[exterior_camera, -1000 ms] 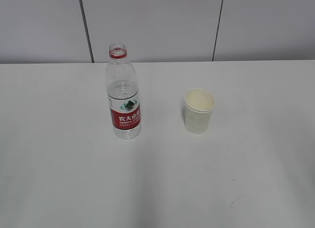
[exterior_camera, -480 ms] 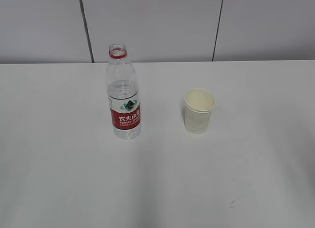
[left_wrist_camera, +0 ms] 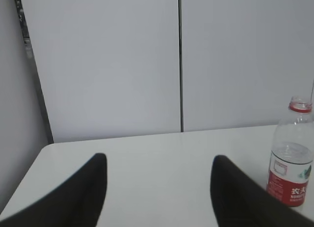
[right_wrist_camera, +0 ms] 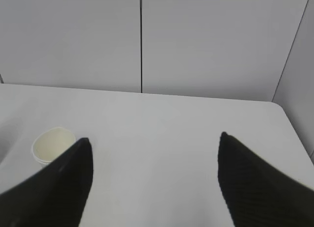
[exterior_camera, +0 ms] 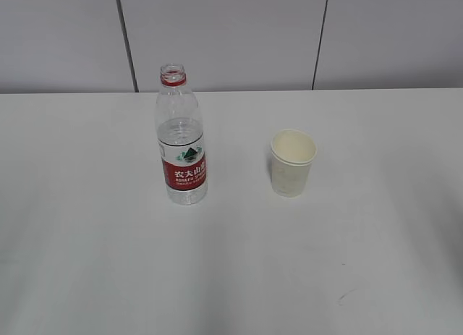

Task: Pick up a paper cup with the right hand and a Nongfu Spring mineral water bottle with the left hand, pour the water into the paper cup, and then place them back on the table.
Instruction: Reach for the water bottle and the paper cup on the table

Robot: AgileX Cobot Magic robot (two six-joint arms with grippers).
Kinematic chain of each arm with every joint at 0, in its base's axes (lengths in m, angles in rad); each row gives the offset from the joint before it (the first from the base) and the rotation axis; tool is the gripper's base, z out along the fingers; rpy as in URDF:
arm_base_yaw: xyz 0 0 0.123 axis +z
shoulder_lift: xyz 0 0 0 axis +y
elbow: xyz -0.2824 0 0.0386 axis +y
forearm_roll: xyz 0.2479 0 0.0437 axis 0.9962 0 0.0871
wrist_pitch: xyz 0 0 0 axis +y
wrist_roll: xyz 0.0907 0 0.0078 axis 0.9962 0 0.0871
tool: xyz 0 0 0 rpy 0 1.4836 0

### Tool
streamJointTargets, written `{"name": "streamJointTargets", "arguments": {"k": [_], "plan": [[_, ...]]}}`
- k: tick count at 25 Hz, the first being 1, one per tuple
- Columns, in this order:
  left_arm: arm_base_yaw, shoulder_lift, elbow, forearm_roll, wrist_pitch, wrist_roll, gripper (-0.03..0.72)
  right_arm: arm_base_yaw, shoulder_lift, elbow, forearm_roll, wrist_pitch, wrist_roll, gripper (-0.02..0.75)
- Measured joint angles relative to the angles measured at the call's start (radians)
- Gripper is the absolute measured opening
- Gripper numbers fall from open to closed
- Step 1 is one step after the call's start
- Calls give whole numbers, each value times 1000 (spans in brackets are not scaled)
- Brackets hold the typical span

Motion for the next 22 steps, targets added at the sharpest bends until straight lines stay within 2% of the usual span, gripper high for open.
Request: {"name": "streamJointTargets", "arguments": {"k": [5,22], "plan": [[0,2,61,-1,-140,0,423,0,49,0,0,-38,0,587],[0,231,62,-2,-359,0,423,0,290,0,1,-248,-2,587]]}}
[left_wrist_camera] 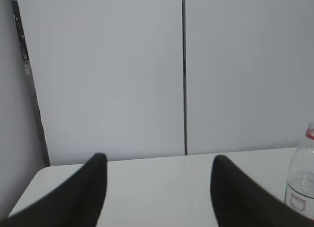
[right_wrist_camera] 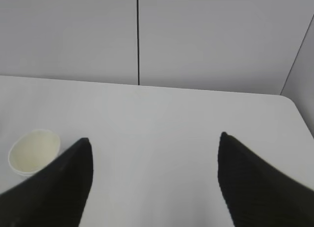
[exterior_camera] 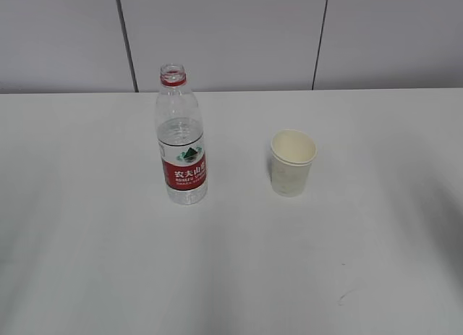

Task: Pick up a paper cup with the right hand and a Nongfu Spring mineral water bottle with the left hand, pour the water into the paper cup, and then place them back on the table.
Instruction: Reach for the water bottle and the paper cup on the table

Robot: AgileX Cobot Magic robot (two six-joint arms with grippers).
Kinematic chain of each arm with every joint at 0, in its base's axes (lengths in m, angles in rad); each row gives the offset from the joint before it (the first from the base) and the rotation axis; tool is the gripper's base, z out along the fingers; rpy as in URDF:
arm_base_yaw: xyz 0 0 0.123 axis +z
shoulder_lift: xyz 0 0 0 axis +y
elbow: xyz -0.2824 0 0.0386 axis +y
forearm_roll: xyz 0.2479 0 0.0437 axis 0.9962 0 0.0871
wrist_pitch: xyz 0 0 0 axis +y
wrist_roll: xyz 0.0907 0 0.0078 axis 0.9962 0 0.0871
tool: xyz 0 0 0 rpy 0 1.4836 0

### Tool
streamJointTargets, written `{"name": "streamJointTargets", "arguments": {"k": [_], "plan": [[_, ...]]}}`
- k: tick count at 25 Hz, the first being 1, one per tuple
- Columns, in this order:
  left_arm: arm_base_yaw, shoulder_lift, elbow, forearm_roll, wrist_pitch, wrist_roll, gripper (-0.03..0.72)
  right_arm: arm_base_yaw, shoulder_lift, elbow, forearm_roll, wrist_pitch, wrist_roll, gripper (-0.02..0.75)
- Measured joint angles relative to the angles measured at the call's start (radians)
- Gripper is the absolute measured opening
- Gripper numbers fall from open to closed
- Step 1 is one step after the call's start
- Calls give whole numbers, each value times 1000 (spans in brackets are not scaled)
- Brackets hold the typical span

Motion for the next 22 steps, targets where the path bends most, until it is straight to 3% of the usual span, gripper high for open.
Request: {"name": "streamJointTargets", "arguments": {"k": [22], "plan": [[0,356,0,0,-268,0,423,0,267,0,-118,-301,0,587]]}}
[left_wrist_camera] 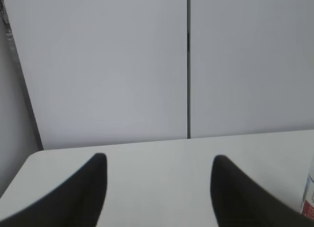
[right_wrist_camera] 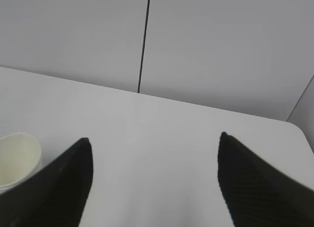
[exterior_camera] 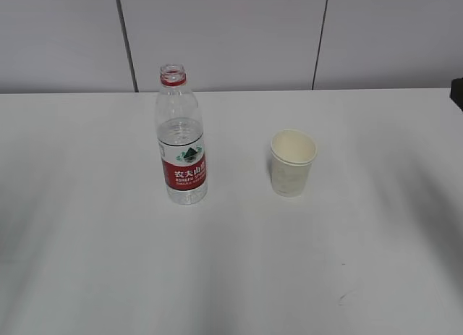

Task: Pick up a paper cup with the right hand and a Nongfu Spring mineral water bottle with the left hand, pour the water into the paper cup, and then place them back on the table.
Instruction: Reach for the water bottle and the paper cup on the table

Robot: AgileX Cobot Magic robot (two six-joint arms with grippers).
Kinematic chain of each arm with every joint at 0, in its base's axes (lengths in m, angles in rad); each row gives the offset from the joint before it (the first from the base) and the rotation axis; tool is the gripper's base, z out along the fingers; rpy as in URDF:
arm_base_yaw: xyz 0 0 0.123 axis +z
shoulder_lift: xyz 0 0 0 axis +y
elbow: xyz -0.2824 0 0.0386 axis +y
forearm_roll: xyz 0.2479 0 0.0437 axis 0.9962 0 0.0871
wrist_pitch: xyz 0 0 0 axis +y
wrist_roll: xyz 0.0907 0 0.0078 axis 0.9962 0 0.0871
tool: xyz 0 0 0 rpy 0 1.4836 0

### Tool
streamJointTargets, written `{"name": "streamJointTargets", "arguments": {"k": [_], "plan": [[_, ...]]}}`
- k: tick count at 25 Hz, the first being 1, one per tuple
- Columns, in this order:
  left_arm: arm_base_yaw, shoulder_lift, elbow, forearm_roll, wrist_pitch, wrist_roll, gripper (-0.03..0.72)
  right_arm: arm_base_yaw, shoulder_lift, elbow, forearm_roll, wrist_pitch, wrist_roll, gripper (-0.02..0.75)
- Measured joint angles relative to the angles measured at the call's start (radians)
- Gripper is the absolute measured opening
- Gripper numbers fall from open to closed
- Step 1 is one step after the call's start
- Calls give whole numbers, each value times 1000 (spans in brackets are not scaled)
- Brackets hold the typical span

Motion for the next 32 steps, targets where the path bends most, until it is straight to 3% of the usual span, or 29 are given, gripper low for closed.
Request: {"name": "streamJointTargets", "arguments": {"k": [8,32], "plan": [[0,98,0,0,-103,0,423,0,104,0,-1,-135,0,587],[0,553,0,3,-564,0,423,0,345,0,-1,-269,0,587]]}}
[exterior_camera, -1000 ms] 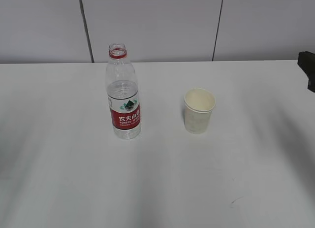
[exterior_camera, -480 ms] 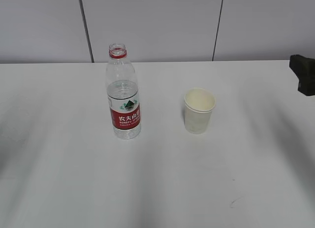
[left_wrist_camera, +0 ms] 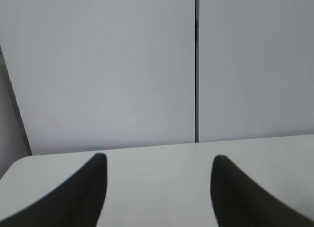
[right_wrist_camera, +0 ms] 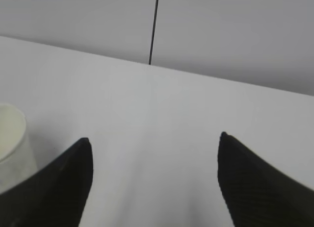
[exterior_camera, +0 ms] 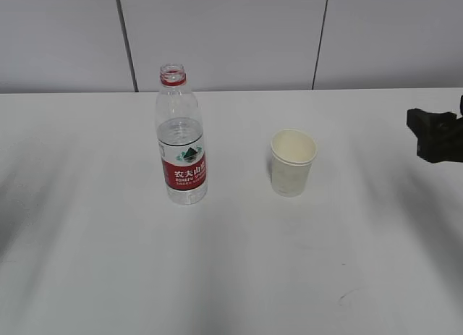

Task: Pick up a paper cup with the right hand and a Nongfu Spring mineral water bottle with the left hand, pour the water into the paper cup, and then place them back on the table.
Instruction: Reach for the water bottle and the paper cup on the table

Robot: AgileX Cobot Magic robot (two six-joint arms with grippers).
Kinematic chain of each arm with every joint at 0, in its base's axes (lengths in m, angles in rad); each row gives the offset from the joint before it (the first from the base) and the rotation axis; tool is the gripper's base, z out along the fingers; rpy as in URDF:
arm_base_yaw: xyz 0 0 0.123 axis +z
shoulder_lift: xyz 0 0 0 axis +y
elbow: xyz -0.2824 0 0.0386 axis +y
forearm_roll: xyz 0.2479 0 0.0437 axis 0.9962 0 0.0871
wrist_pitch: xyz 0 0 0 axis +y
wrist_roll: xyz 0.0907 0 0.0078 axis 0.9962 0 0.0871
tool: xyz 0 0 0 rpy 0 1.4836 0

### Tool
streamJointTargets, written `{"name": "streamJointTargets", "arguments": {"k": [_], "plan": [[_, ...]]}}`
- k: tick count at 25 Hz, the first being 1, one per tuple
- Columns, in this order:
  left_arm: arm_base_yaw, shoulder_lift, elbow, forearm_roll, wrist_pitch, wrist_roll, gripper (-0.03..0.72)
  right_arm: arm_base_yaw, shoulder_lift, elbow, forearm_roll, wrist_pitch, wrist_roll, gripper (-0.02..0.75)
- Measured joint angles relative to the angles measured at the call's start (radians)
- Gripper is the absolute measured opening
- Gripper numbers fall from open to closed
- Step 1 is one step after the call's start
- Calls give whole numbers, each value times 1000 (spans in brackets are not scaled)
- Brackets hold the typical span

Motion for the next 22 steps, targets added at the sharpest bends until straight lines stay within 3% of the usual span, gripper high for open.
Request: {"name": "streamJointTargets", "arguments": {"k": [5,11,15,22], "plan": [[0,92,0,16,-16,-4,423,0,125,-2,-8,-60,0,587],[0,240,0,147,-118,-72,423,0,197,-2,-83,-204,0,587],[0,313,0,208,-127,-140,423,0,199,-3,-137,-207,15,587],[0,418,-5,344,-139,-149,423,0,199,-3,-264,-207,104,587]]}}
